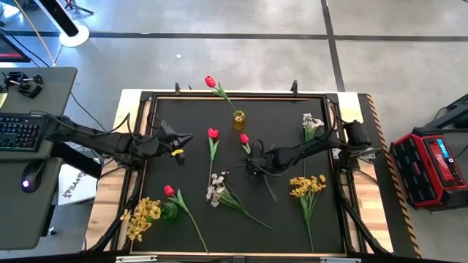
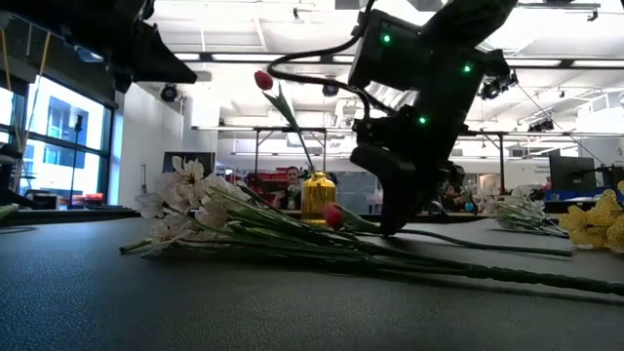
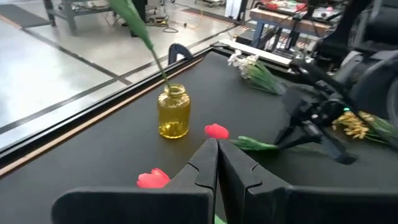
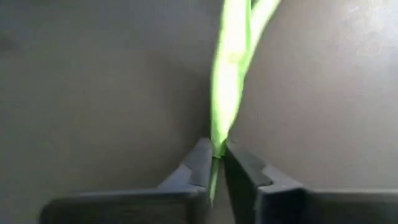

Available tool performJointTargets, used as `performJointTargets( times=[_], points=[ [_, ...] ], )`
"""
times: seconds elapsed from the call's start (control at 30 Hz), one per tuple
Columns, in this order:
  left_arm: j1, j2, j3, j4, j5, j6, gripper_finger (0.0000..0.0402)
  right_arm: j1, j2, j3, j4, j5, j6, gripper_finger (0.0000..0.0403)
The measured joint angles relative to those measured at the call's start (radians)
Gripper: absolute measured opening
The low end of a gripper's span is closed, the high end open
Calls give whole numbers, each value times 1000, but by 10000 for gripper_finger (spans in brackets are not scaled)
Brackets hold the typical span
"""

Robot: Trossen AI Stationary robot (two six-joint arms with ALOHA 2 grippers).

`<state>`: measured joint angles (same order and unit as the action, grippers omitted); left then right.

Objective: Sort flowers into vase by color
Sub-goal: Put the red flower into the yellow vase

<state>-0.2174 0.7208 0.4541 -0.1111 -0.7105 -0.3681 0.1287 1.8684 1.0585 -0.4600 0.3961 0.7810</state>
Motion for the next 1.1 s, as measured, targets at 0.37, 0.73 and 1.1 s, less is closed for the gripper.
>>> performJointTargets(
  times=[0.37,0.73,1.1],
  points=[
    [-76,10,0,3,-3,-24,0,-48,-125,-75,230,170,-335,2],
    [-145,70,1,3,-90,-43,0,-160,-342,-516,1501,-59,-704,1],
    [-146,106,1,12,-93,-54,0,-358,-241,-460,1863,-194,-832,0]
  ],
)
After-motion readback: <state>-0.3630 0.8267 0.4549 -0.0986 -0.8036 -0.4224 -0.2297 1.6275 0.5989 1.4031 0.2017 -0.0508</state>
